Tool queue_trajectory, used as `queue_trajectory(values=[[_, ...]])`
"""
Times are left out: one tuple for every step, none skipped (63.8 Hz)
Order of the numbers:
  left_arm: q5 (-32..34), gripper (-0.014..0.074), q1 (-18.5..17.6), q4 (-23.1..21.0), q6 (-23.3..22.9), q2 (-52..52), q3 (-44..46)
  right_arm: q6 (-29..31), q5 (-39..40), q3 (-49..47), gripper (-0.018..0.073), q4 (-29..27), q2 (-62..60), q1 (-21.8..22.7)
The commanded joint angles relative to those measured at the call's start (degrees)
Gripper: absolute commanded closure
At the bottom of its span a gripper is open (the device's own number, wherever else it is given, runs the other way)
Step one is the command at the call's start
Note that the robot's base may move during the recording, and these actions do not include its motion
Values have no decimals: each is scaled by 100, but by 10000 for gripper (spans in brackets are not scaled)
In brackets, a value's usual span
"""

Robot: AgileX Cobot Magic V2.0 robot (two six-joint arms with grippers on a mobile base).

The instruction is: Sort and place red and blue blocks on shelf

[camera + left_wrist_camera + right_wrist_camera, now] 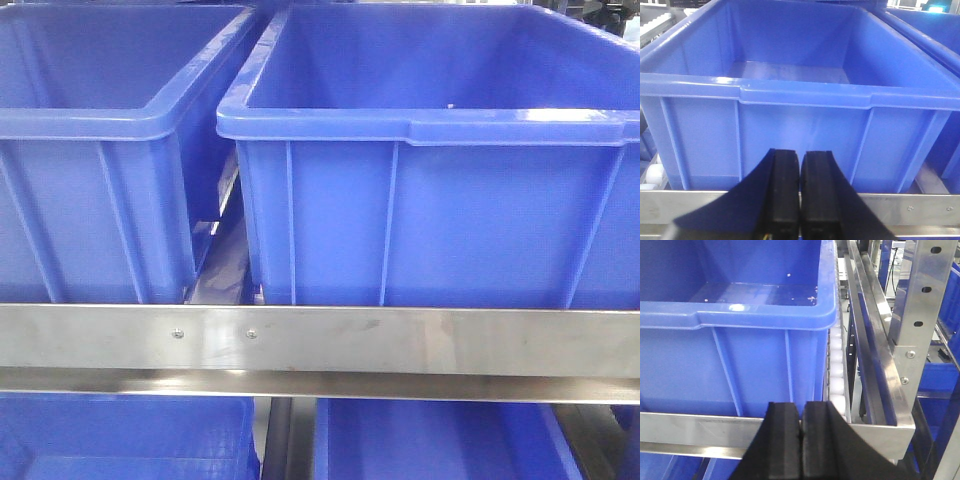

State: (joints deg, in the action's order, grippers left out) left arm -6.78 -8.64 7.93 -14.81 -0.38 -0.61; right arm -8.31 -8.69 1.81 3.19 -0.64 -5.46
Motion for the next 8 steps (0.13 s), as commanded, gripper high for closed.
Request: queue_trajectory(values=[[501, 472, -40, -39, -13, -121, -156, 58, 530, -4, 502, 12, -91, 29], [501, 472, -40, -39, -13, -121, -156, 58, 530, -4, 502, 12, -91, 29], [501, 472, -40, -39, -13, -121, -156, 58, 530, -4, 502, 12, -91, 29], [501, 472, -40, -39, -13, -121, -156, 58, 530, -4, 502, 12, -91, 29], [501, 472, -40, -39, -13, -121, -156, 58, 530, -4, 502, 12, -91, 29], [501, 472, -40, -39, -13, -121, -156, 58, 530, -4, 502, 12, -91, 29], [501, 472, -40, -39, -13, -121, -156, 58, 530, -4, 502, 12, -91, 29], [501, 472, -40, -39, -13, -121, -156, 58, 530, -4, 502, 12, -91, 29]])
